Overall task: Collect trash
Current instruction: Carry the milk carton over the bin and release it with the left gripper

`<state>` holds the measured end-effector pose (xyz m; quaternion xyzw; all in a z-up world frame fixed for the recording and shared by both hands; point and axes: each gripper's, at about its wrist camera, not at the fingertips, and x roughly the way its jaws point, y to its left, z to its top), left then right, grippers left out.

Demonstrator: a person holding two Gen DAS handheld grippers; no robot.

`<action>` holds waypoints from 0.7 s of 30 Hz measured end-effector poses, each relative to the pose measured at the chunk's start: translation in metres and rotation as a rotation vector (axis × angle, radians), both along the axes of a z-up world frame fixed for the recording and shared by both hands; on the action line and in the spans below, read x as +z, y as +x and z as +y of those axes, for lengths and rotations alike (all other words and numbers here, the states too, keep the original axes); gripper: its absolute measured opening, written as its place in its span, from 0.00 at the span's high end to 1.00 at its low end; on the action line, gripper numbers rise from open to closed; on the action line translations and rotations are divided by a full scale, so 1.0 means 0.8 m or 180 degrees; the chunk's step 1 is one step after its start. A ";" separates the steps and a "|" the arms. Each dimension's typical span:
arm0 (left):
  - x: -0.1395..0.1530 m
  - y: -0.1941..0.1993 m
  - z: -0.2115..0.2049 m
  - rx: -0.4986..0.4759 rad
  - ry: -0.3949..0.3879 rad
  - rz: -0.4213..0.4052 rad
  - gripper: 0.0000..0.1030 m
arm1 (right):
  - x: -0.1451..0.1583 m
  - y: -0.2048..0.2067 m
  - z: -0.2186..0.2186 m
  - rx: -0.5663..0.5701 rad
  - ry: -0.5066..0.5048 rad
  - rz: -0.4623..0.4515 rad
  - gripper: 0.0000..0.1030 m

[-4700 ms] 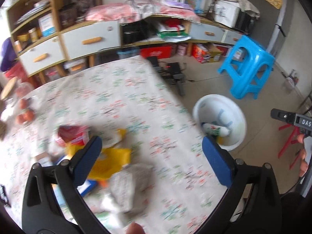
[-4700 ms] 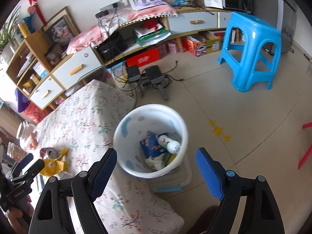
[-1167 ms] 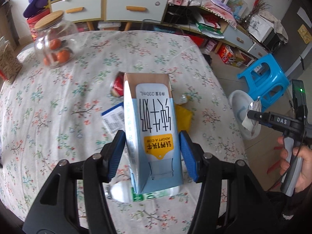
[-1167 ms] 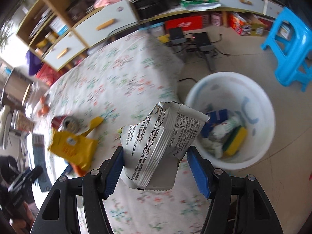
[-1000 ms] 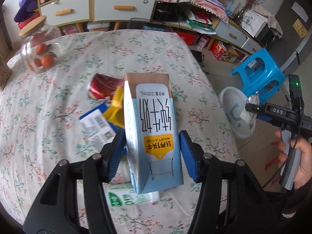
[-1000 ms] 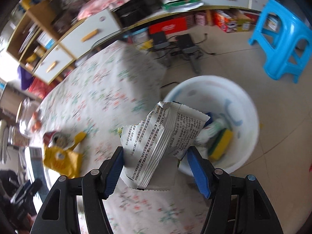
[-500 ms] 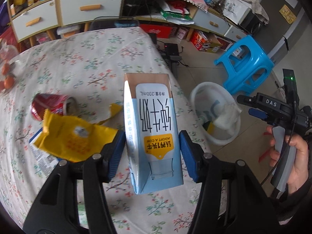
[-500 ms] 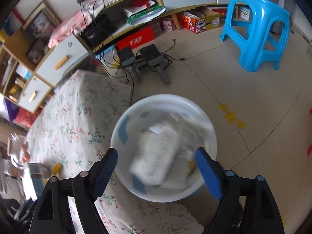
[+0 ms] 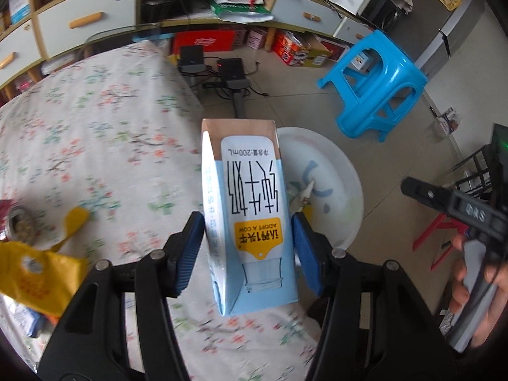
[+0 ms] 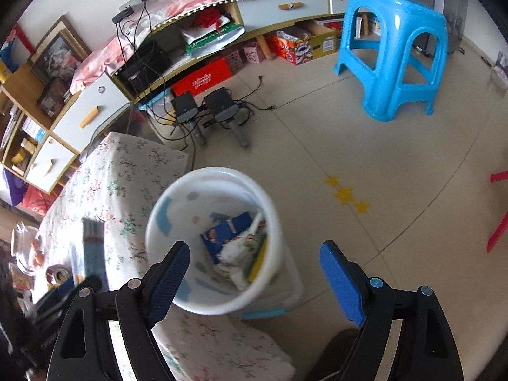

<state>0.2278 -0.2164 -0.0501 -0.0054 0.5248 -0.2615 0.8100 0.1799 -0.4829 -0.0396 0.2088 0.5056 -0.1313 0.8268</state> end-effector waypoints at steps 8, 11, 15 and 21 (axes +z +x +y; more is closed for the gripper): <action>-0.008 0.006 -0.046 -0.0095 -0.0049 -0.0021 0.43 | 0.002 -0.033 -0.035 -0.0041 0.0007 -0.0001 0.17; -0.008 0.007 -0.055 -0.0130 -0.0067 -0.0089 0.43 | 0.003 -0.040 -0.042 -0.0039 0.0005 -0.0012 0.17; -0.005 0.010 -0.062 -0.0150 -0.0088 -0.0167 0.29 | 0.006 -0.045 -0.045 -0.0045 0.0026 -0.0041 0.17; 0.008 0.003 -0.056 -0.0067 0.0042 -0.0346 0.18 | 0.011 -0.049 -0.043 -0.0020 0.0046 -0.0088 0.17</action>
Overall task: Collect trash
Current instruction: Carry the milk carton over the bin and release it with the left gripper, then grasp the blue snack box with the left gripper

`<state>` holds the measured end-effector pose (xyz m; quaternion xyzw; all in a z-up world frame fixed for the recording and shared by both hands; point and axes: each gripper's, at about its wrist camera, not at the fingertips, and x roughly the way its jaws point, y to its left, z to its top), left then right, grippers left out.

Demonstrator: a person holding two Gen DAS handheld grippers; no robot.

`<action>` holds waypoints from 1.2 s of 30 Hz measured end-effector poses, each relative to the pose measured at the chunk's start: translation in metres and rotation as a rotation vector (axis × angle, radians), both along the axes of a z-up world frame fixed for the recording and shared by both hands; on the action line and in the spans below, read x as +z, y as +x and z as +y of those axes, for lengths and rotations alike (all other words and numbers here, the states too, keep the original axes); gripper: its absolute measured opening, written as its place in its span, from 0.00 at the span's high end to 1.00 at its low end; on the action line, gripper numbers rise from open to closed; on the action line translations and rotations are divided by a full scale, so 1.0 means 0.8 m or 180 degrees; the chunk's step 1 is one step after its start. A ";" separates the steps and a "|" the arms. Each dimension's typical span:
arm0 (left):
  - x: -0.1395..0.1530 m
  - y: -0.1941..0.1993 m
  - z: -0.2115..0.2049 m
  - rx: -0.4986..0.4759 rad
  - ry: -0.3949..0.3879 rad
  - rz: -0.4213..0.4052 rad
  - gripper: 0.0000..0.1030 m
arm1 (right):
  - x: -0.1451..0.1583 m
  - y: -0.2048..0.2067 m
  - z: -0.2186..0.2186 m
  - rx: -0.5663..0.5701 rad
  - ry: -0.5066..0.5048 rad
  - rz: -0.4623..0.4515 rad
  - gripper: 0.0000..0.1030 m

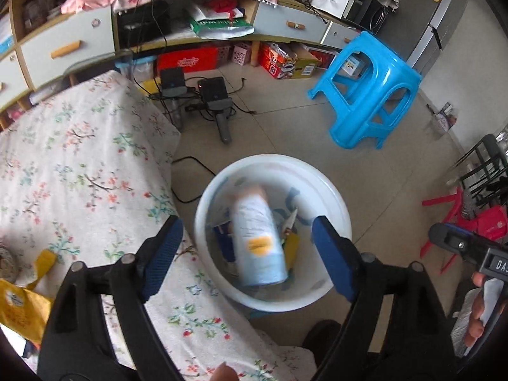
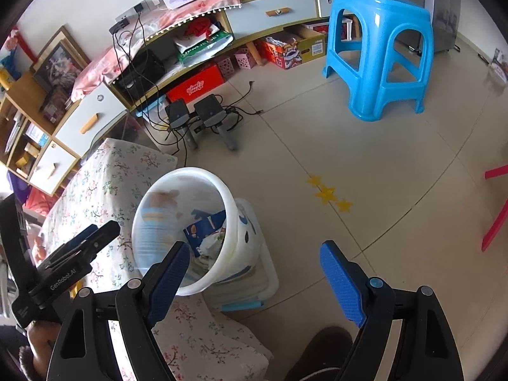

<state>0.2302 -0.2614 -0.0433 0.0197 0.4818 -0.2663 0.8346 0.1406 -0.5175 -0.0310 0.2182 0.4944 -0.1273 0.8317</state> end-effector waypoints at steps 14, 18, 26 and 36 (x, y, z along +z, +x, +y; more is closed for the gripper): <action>0.037 -0.029 0.071 0.0142 0.0104 -0.0199 0.02 | 0.011 0.004 0.031 0.0133 0.0033 -0.0087 0.17; 0.045 -0.039 0.103 0.0213 0.0121 -0.0224 0.01 | 0.014 0.007 0.047 0.0189 0.0045 -0.0100 0.17; 0.054 -0.053 0.181 0.0465 0.0231 -0.0272 0.01 | 0.021 0.013 0.097 0.0412 0.0061 -0.0137 0.17; 0.033 -0.050 0.300 0.1049 0.0456 -0.0129 0.01 | 0.019 0.036 0.178 0.0744 0.0048 -0.0080 0.17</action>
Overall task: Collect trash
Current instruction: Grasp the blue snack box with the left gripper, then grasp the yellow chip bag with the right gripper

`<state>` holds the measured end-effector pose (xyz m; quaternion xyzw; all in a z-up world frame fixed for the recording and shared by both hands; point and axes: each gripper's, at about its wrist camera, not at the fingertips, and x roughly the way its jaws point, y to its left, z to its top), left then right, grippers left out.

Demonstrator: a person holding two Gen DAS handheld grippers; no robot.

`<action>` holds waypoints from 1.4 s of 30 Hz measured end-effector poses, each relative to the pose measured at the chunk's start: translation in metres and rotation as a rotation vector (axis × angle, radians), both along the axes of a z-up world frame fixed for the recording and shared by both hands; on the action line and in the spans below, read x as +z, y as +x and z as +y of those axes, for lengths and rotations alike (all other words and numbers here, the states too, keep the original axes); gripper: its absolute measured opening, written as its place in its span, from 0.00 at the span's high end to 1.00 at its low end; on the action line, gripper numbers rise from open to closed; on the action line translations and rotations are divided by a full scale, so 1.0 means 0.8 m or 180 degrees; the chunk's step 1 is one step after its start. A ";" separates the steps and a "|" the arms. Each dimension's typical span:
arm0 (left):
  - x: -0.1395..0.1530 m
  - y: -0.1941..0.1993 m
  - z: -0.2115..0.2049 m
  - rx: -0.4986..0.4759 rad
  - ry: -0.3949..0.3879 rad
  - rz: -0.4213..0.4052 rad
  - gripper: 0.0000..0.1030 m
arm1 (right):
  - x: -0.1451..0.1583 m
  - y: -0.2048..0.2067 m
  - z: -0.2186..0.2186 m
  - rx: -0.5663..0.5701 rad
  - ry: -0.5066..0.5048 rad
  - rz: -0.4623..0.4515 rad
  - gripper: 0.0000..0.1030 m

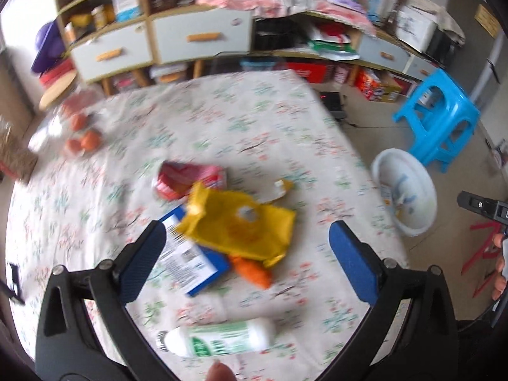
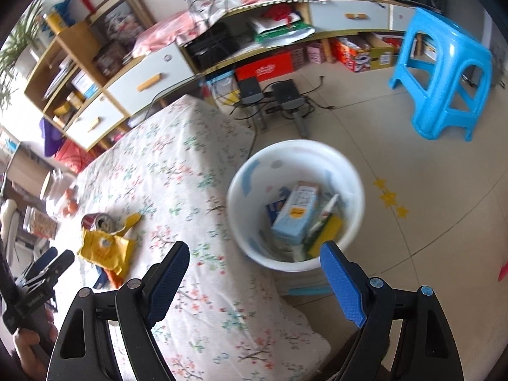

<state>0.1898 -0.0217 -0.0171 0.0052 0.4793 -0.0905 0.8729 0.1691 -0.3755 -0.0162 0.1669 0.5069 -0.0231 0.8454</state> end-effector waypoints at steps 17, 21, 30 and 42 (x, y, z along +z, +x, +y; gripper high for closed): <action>-0.071 0.032 0.101 0.0691 -0.0102 0.0711 0.01 | -0.020 0.036 0.094 0.0331 -0.0005 0.0152 0.17; -0.084 0.040 0.091 0.0731 -0.0053 0.0750 0.07 | -0.022 0.040 0.099 0.0346 -0.0014 0.0172 0.17; -0.104 0.056 0.072 0.0795 -0.0292 0.0841 0.20 | -0.026 0.041 0.102 0.0337 -0.0013 0.0194 0.17; -0.090 0.039 0.092 0.0669 -0.0295 0.0753 0.40 | -0.033 0.052 0.129 0.0465 -0.0059 0.0254 0.17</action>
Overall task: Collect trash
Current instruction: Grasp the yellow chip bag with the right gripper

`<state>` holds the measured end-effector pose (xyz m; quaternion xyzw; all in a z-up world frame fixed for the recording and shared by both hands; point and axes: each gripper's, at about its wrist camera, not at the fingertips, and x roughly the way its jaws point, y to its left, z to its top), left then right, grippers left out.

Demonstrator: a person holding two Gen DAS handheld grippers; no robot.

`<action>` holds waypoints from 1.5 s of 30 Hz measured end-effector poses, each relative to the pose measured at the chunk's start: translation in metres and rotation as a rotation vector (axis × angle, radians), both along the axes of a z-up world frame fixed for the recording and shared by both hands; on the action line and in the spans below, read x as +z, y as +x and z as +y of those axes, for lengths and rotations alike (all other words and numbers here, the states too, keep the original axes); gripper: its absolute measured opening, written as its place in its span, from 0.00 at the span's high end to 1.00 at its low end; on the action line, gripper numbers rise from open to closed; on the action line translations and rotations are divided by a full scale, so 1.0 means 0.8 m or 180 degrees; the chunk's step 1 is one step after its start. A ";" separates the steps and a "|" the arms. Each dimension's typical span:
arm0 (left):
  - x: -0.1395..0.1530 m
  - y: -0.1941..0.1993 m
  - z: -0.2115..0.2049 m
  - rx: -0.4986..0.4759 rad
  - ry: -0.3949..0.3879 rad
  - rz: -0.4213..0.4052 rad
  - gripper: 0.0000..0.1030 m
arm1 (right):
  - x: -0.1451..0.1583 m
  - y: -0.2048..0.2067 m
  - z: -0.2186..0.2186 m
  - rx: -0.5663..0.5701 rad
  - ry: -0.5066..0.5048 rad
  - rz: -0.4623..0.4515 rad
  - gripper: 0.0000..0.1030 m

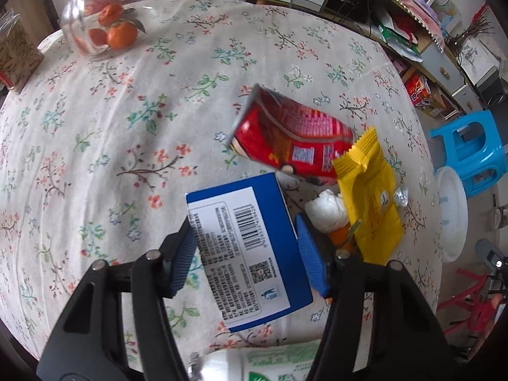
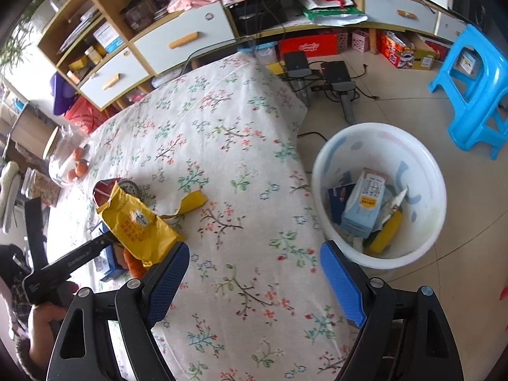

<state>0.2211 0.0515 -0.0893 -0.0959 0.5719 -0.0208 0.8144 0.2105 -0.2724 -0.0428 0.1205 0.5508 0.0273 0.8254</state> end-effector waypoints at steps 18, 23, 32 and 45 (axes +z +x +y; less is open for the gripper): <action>0.036 -0.049 0.090 0.0188 -0.0157 -0.0218 0.40 | -0.068 0.043 0.155 0.0898 -0.0217 0.0389 0.17; 0.039 -0.058 0.100 0.0155 -0.0155 -0.0232 0.40 | -0.081 0.056 0.173 0.0943 -0.0262 0.0411 0.17; 0.044 -0.066 0.109 0.0156 -0.0174 -0.0271 0.40 | -0.096 0.063 0.194 0.0995 -0.0336 0.0403 0.17; 0.053 -0.067 0.089 0.0055 -0.0182 -0.0373 0.40 | -0.072 0.056 0.176 0.0940 -0.0238 0.0255 0.30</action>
